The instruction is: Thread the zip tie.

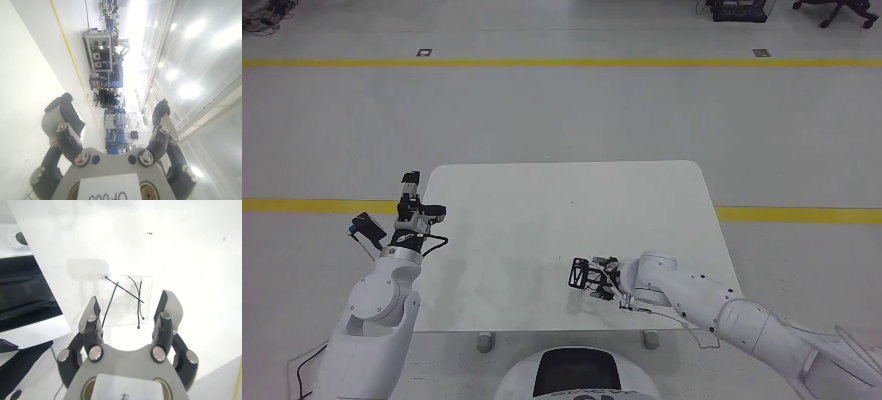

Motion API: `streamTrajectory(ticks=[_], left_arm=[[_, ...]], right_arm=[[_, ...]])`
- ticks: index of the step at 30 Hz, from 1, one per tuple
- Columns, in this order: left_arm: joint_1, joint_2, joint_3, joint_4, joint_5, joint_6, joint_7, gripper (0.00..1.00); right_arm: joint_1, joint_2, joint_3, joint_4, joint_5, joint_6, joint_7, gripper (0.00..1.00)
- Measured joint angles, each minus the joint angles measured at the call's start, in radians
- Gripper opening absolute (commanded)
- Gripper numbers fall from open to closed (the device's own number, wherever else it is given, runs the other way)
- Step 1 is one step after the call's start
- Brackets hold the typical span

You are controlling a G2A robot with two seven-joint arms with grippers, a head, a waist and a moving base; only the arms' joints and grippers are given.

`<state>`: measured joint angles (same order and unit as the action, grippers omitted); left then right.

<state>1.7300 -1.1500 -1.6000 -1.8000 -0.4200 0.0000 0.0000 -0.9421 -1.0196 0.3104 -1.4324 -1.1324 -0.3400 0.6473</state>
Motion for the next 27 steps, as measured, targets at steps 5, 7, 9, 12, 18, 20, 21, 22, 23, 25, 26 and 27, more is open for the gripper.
streamTrajectory(ticks=[5, 7, 9, 12, 18, 20, 21, 22, 23, 25, 26, 27], left_arm=[[0.000, 0.000, 0.000, 0.000, 0.000, 0.000, 0.000, 1.00], [0.000, 0.000, 0.000, 0.000, 0.000, 0.000, 0.000, 1.00], [0.000, 0.000, 0.000, 0.000, 0.000, 0.000, 0.000, 1.00], [0.000, 0.000, 0.000, 0.000, 0.000, 0.000, 0.000, 1.00], [0.000, 0.000, 0.000, 0.000, 0.000, 0.000, 0.000, 1.00], [0.000, 0.000, 0.000, 0.000, 0.000, 0.000, 0.000, 1.00], [0.000, 0.000, 0.000, 0.000, 0.000, 0.000, 0.000, 1.00], [0.000, 0.000, 0.000, 0.000, 0.000, 0.000, 0.000, 1.00], [0.000, 0.000, 0.000, 0.000, 0.000, 0.000, 0.000, 1.00], [0.000, 0.000, 0.000, 0.000, 0.000, 0.000, 0.000, 1.00], [0.000, 0.000, 0.000, 0.000, 0.000, 0.000, 0.000, 1.00], [0.000, 0.000, 0.000, 0.000, 0.000, 0.000, 0.000, 1.00]], right_arm=[[0.065, -0.001, -0.080, 0.030, 0.082, 0.000, -0.005, 0.46], [0.096, -0.003, -0.116, 0.045, 0.115, 0.000, -0.006, 0.45], [0.121, -0.006, -0.140, 0.056, 0.144, 0.000, 0.000, 0.45], [0.133, -0.011, -0.141, 0.060, 0.164, 0.000, 0.018, 0.45], [0.140, -0.010, -0.140, 0.043, 0.153, 0.000, 0.013, 0.46], [0.140, -0.007, -0.140, 0.035, 0.150, 0.000, 0.011, 0.45], [0.141, -0.005, -0.140, 0.030, 0.149, 0.000, 0.010, 0.45], [0.142, -0.002, -0.140, 0.026, 0.150, 0.000, 0.007, 0.45], [0.144, 0.000, -0.140, 0.023, 0.154, 0.000, 0.003, 0.45], [0.149, 0.007, -0.140, 0.018, 0.163, 0.000, -0.002, 0.45], [0.152, 0.010, -0.140, 0.015, 0.168, 0.000, -0.002, 0.44], [0.155, 0.014, -0.140, 0.011, 0.176, 0.000, 0.001, 0.44]])
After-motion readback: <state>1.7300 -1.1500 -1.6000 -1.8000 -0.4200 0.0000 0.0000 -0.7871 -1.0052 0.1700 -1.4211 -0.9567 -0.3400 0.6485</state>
